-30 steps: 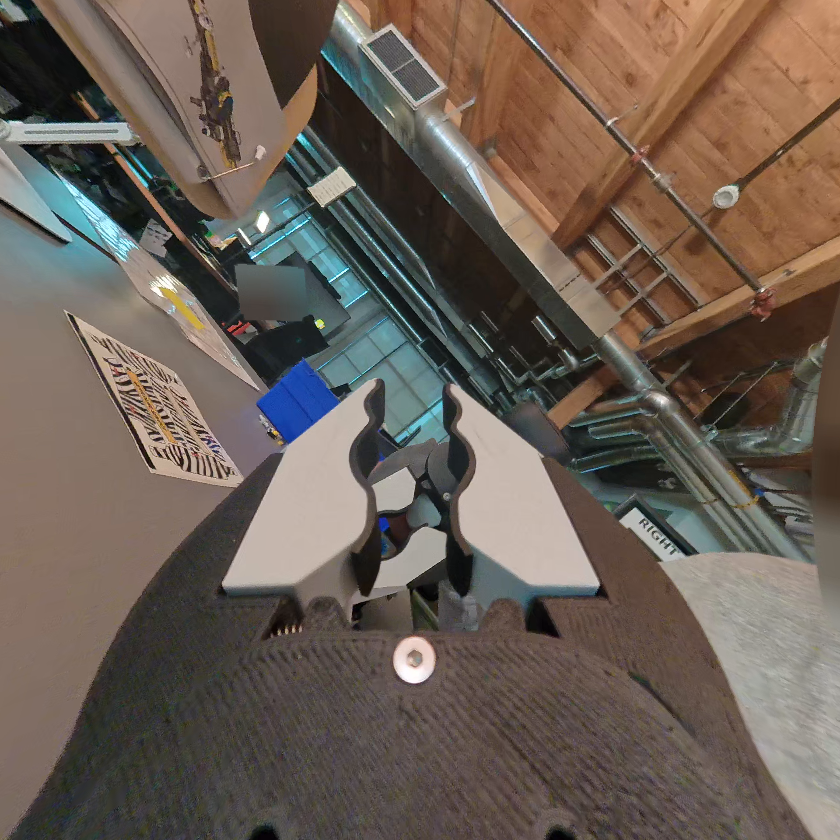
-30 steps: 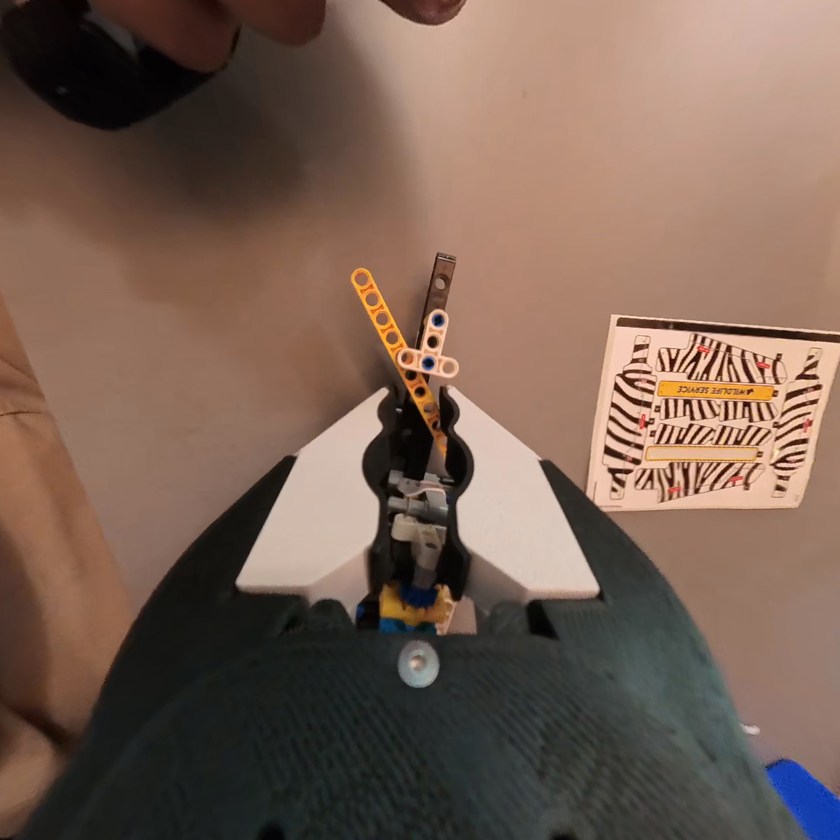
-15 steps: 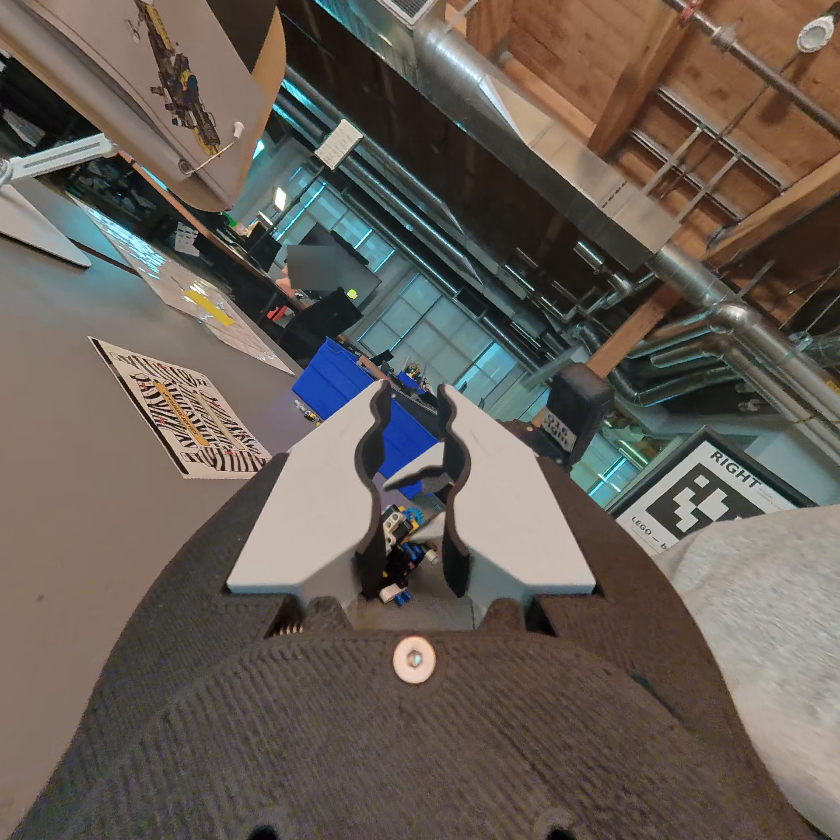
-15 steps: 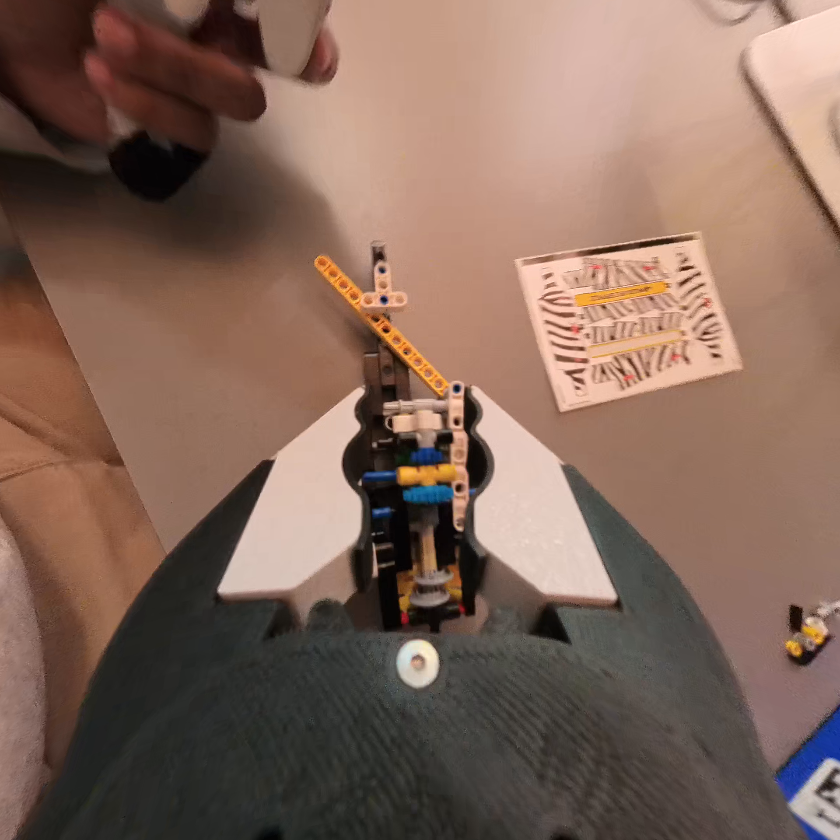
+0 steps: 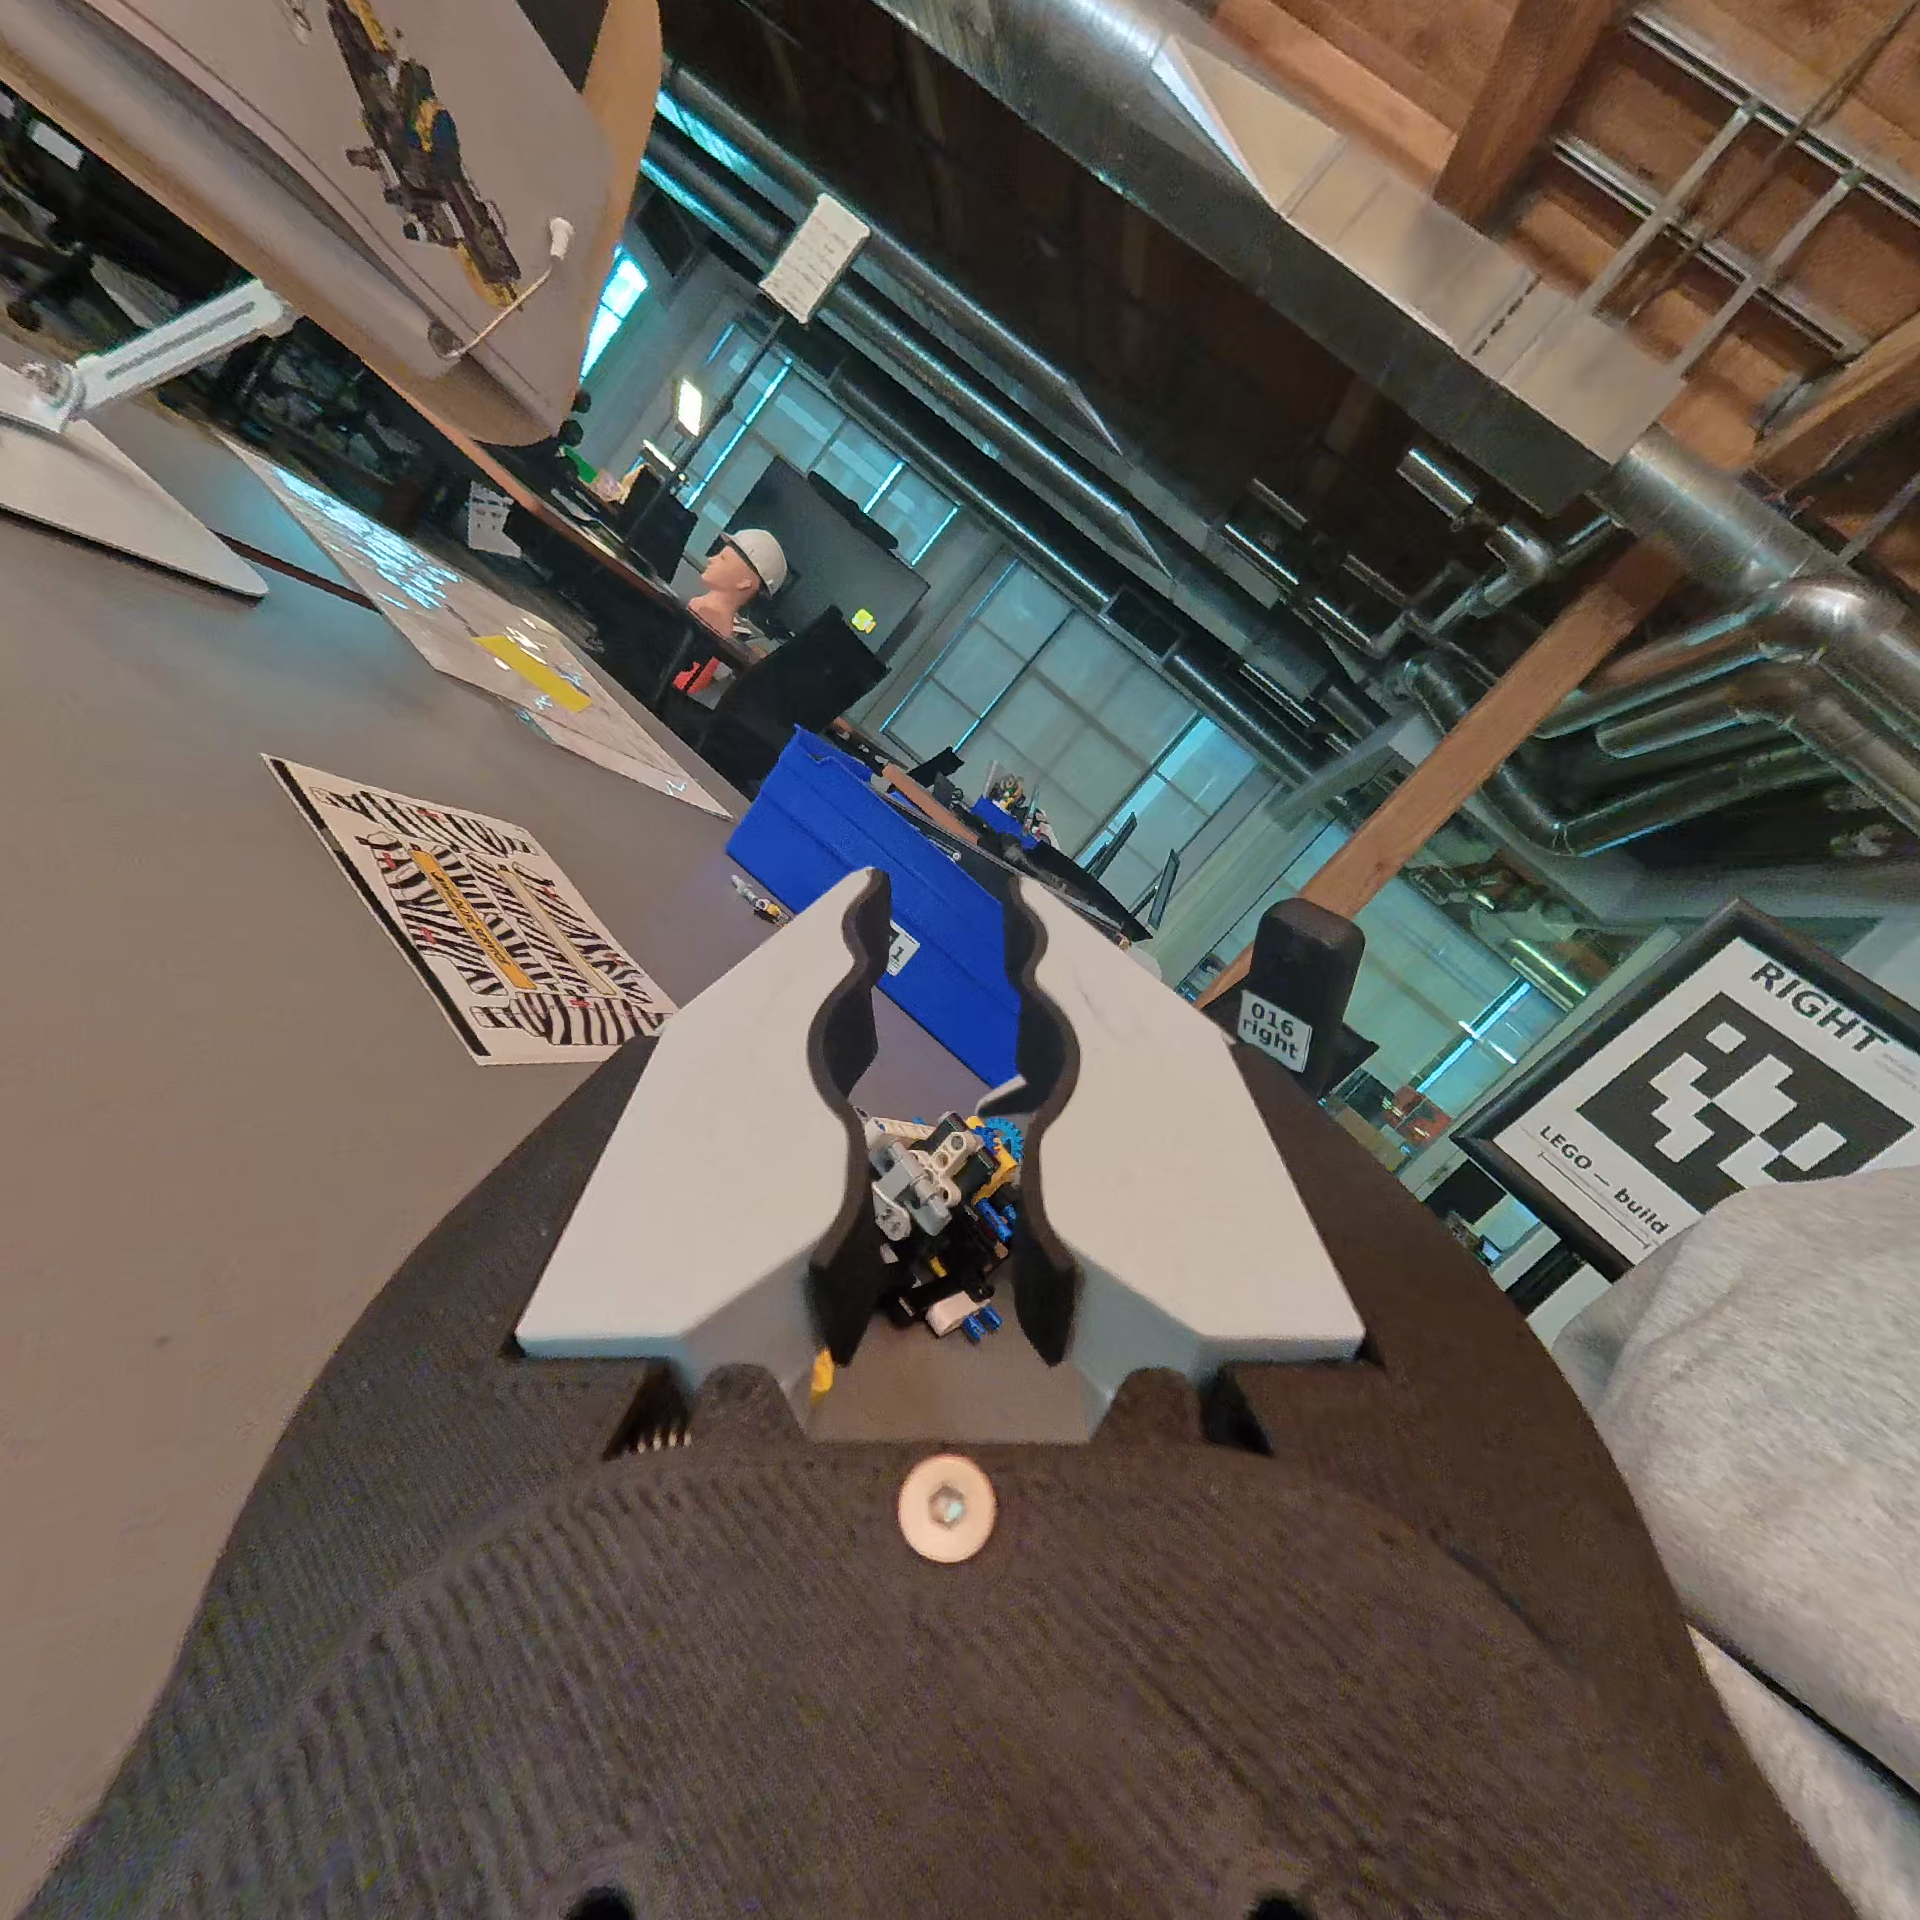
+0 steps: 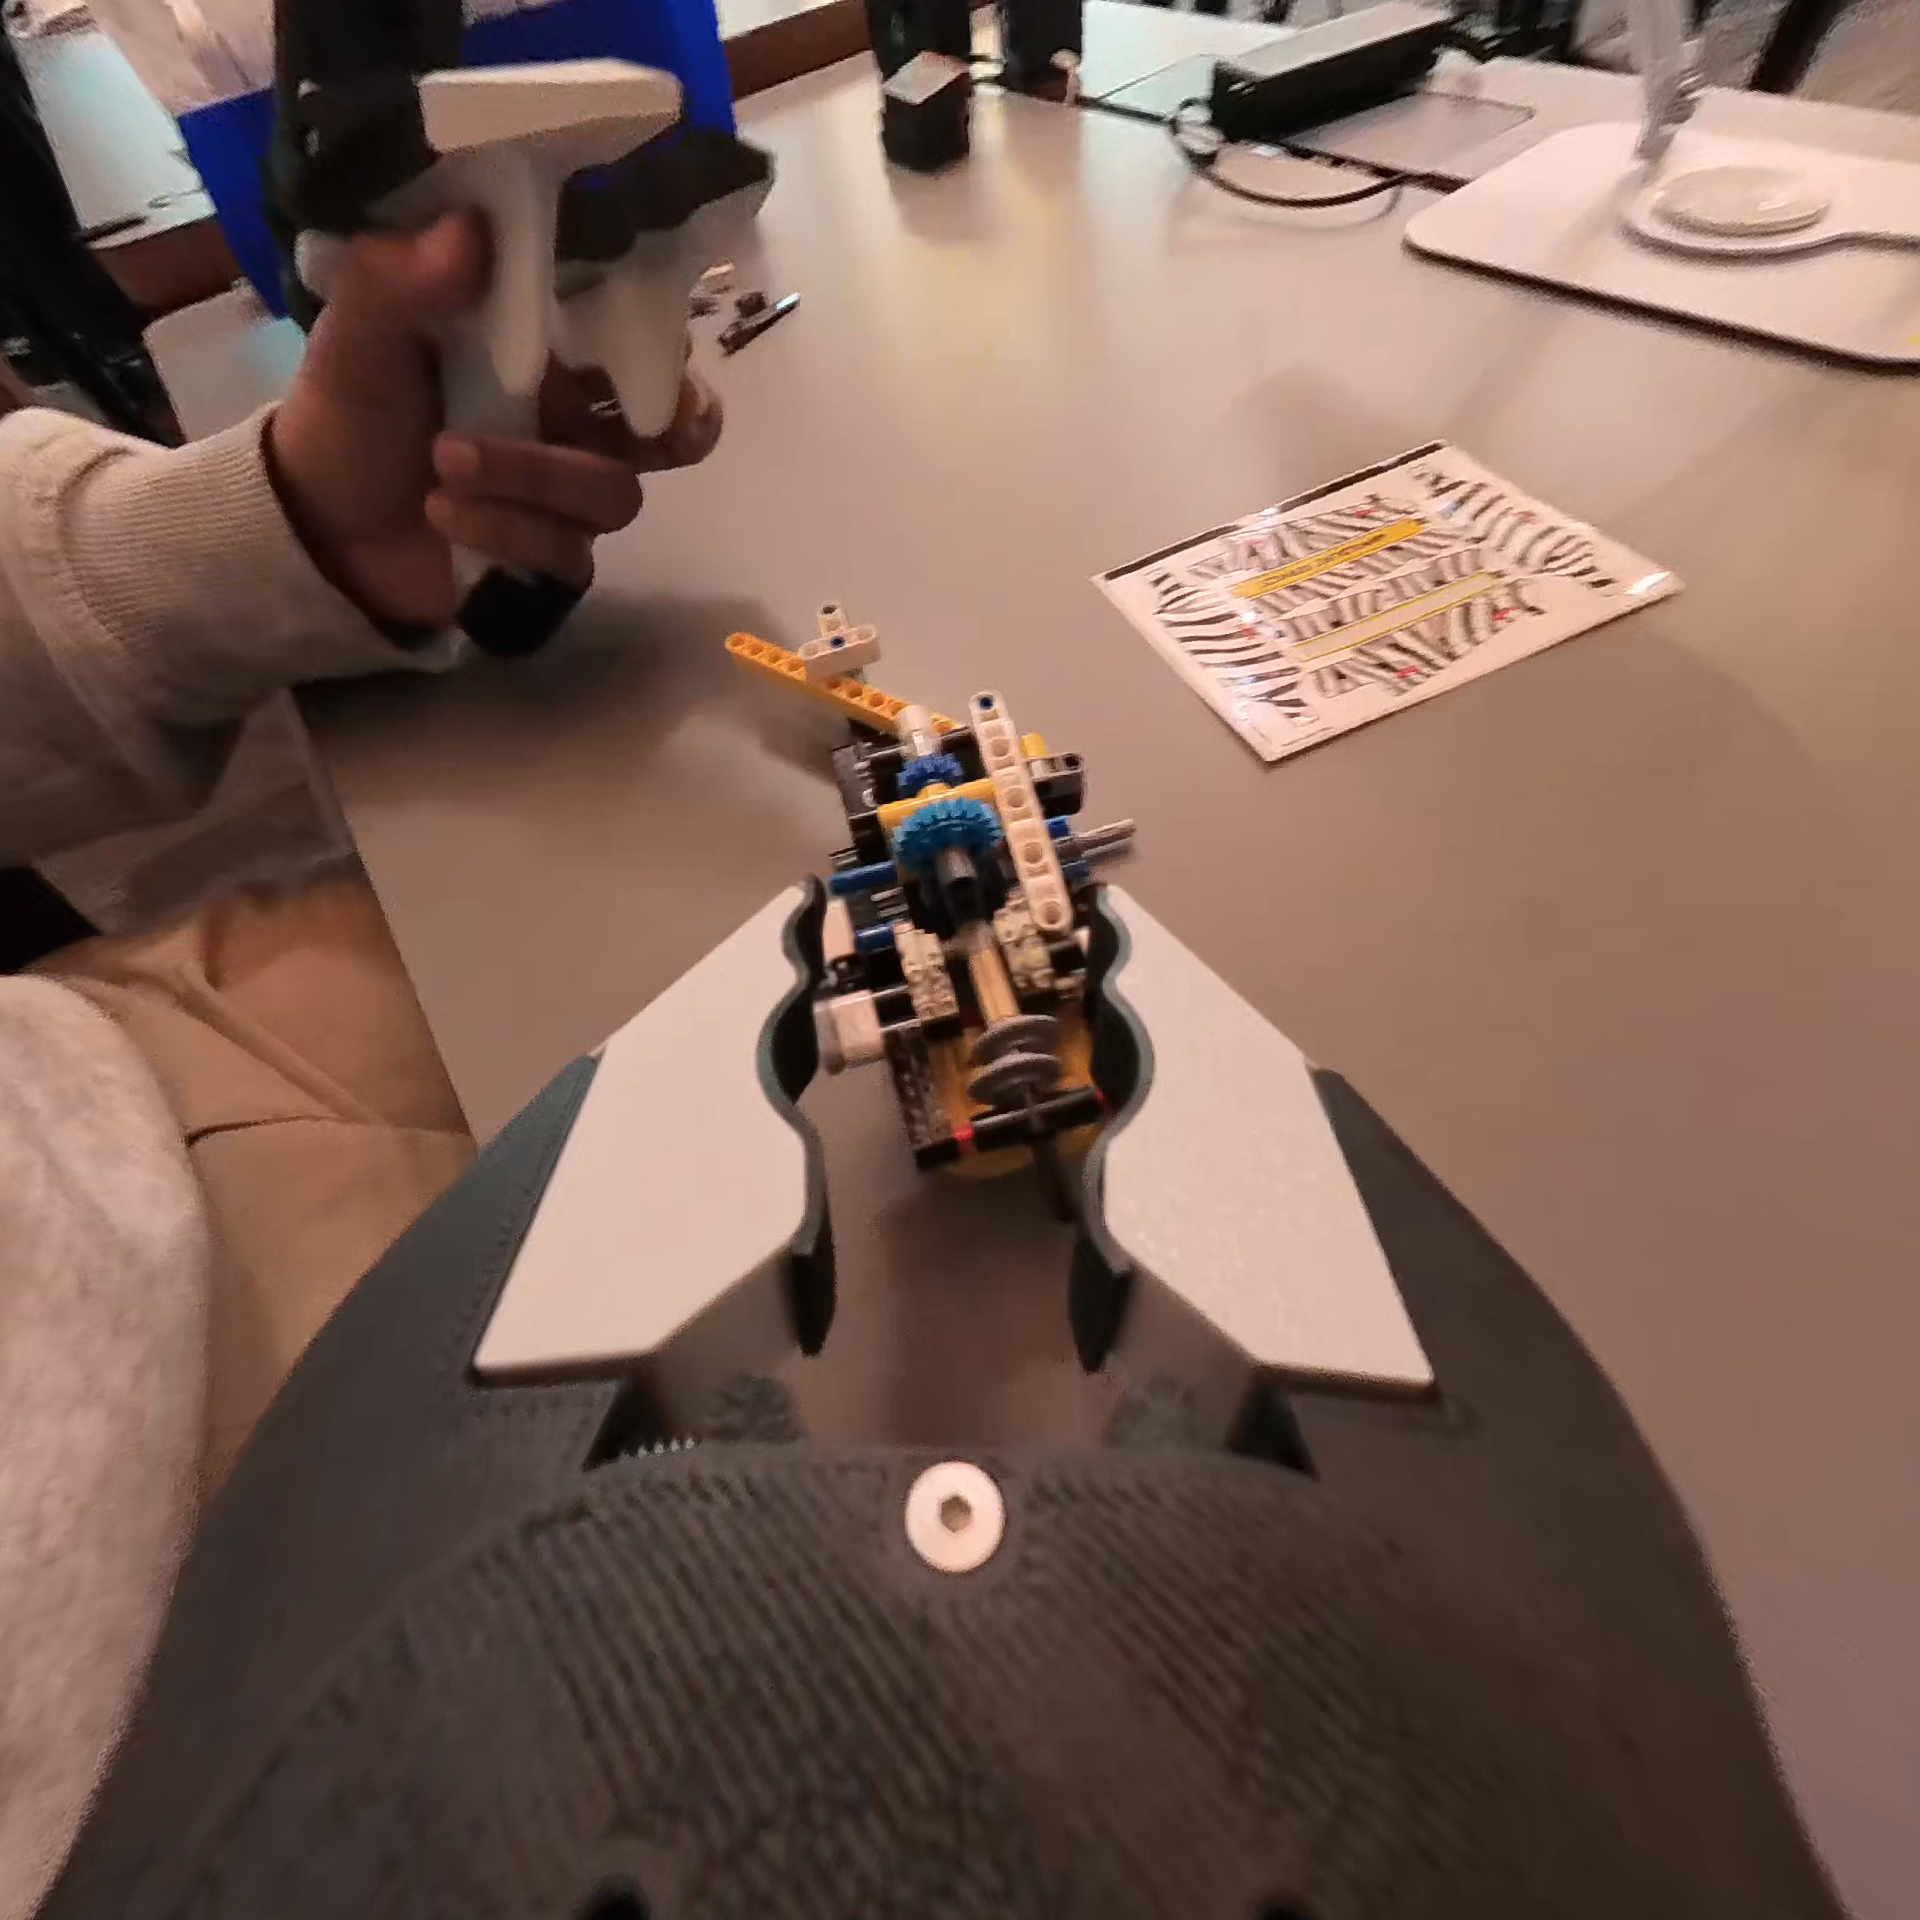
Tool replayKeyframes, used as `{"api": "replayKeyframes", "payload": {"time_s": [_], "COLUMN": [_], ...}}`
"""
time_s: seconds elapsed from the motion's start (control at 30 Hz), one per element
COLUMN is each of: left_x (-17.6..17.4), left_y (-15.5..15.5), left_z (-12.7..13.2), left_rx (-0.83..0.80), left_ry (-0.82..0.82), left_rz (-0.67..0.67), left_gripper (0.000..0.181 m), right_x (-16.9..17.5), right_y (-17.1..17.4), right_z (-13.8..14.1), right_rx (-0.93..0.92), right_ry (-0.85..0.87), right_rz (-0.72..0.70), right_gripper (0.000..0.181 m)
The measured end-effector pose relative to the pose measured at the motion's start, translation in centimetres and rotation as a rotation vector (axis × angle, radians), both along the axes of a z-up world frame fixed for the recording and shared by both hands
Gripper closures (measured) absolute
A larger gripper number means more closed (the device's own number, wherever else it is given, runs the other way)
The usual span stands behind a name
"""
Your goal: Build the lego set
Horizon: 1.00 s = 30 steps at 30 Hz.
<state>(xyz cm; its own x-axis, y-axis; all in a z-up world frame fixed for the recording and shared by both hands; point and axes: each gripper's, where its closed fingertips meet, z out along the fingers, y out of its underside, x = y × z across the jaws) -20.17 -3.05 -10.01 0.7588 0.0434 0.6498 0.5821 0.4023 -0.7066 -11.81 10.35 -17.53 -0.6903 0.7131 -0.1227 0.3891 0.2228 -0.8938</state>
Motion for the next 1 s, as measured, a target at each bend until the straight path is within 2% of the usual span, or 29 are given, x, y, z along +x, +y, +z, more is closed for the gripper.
{"api": "replayKeyframes", "payload": {"time_s": [0.07,0.2,0.33,0.73,0.83,1.0], "left_x": [-0.1,0.0,0.0,-0.1,-0.1,0.1], "left_y": [-0.1,0.0,-0.1,0.0,0.1,0.2], "left_z": [0.0,-0.2,0.0,-0.2,-0.2,-0.3], "left_rx": [-0.002,0.001,0.019,0.049,0.062,0.061], "left_ry": [-0.001,-0.015,-0.029,-0.076,-0.092,-0.095], "left_rz": [0.004,-0.009,-0.020,-0.043,-0.053,-0.061], "left_gripper": [0.162,0.161,0.161,0.160,0.161,0.160], "right_x": [0.7,0.9,0.6,0.9,1.3,1.0], "right_y": [-0.7,-0.7,1.0,2.0,2.2,2.6], "right_z": [-0.8,-1.2,-1.4,-1.6,-1.6,-1.6], "right_rx": [0.021,0.087,0.148,0.068,0.036,0.020], "right_ry": [-0.029,0.008,0.032,-0.030,-0.053,-0.050], "right_rz": [0.050,0.075,0.043,0.060,0.081,0.068], "right_gripper": [0.125,0.126,0.124,0.120,0.110,0.108]}}
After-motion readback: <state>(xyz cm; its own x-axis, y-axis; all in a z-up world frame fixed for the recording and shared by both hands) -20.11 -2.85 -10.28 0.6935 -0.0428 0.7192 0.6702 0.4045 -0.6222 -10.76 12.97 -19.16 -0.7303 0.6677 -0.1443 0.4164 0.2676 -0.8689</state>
